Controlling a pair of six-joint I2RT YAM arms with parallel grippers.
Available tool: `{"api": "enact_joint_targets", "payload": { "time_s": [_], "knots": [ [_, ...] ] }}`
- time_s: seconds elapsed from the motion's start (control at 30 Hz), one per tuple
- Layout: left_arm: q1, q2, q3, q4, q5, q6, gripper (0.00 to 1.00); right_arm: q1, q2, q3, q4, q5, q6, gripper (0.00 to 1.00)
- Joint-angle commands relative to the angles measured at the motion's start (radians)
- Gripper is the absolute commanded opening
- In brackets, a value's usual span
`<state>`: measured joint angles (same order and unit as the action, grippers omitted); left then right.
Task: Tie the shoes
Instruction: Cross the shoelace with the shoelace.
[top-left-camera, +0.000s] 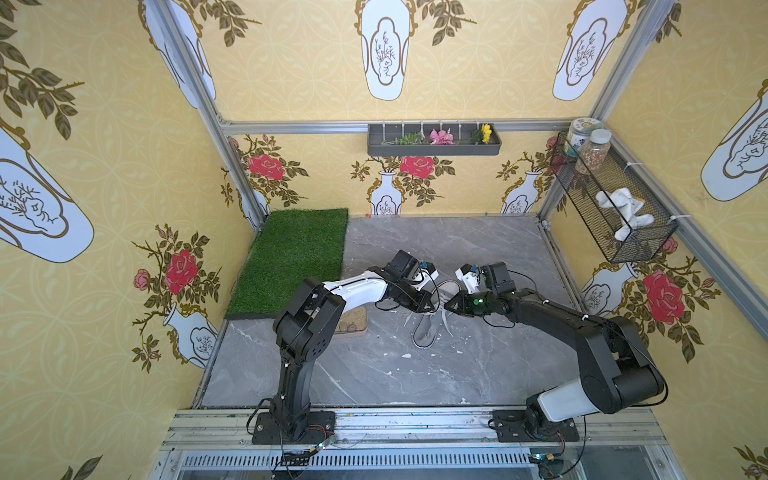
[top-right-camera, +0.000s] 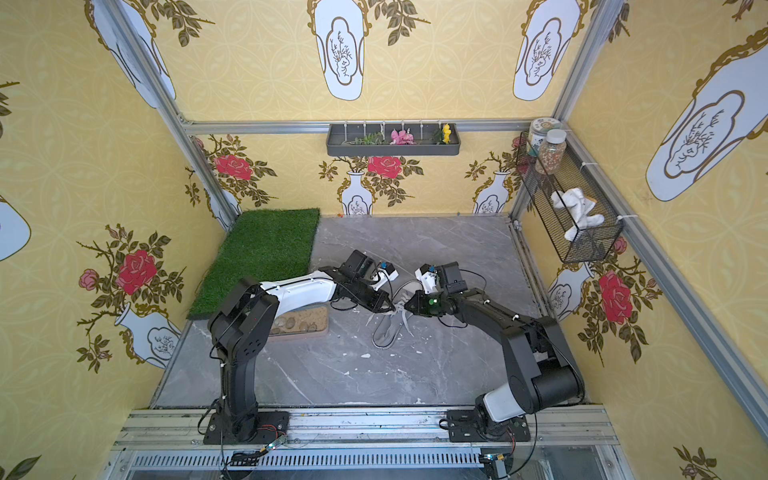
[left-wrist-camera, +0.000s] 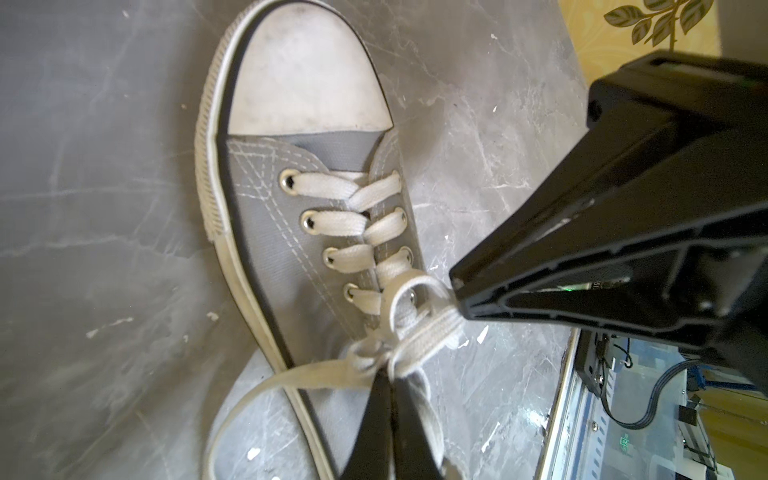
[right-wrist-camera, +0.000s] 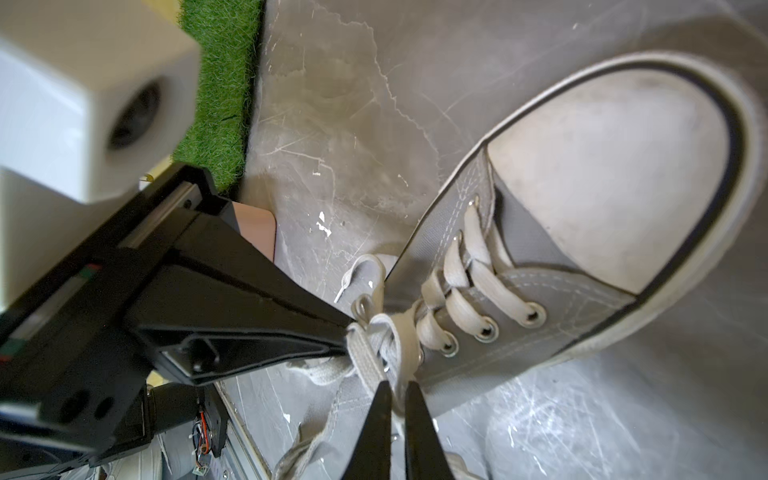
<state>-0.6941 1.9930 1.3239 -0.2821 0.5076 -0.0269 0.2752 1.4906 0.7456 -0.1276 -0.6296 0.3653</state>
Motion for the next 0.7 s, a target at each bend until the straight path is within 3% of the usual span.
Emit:
{"api": "enact_joint_targets", "payload": {
  "time_s": [0.0,0.23,0.67],
  "knots": [
    [-0.001,-0.002,0.003,0.013,-0.004,0.010,0.00,0.004,-0.011,-0.010,0.006,-0.011,-0.011,0.12],
    [-0.004,-0.002,-0.005,0.014,-0.017,0.045,0.00,0.009,-0.002,-0.012,0.009,-0.014,-0.014,0.13],
    [-0.027,-0.005,-0.026,0.011,-0.027,0.145,0.00,-0.030,0.017,0.051,-0.013,-0.047,-0.011,0.29]
  ]
}}
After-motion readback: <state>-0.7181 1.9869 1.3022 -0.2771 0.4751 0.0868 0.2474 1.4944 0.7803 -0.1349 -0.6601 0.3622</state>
